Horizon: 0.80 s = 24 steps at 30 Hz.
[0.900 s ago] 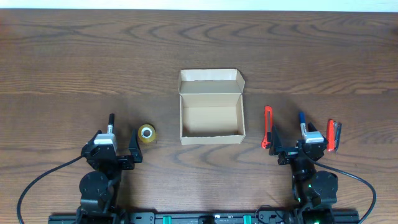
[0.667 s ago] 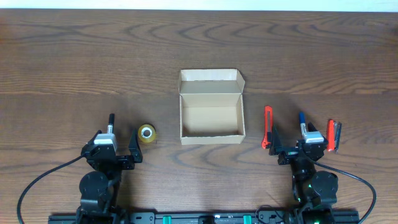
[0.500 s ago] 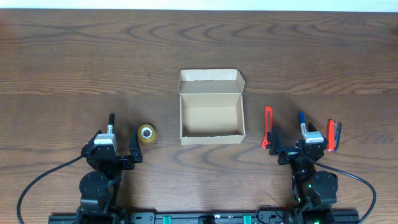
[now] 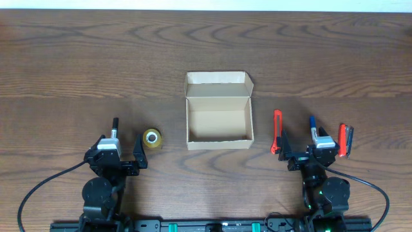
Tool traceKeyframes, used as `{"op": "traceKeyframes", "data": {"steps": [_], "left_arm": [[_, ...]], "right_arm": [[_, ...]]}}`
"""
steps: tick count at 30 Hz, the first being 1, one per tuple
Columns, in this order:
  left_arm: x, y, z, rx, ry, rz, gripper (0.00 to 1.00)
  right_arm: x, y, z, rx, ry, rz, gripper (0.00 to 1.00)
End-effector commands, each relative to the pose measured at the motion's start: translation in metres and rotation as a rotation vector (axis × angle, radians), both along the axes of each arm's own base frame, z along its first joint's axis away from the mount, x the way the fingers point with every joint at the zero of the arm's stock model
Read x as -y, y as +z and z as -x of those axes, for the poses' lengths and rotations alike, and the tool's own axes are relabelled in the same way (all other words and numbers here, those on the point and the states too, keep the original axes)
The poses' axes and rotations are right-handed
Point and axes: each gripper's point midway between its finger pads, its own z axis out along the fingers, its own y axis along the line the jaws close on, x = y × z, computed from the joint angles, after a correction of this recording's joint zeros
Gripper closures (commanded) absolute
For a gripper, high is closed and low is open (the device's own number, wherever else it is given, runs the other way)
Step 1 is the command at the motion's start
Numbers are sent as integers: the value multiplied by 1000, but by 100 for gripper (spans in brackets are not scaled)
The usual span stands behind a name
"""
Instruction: Pack container
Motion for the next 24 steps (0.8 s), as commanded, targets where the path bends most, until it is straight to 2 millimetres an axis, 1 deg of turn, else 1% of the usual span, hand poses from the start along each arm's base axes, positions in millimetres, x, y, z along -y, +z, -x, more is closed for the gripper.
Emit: {"op": "traceKeyframes", "data": {"steps": [1,15,24], "left_arm": [[1,-14,0,-29,-13,-20,5],[1,-14,0,-29,-13,-20,5],[1,-14,0,-29,-13,-20,5]], "right_arm": [[2,0,0,1,-12,-10,1],[2,0,0,1,-12,-10,1],[-2,0,1,1,10,-17,1]]}}
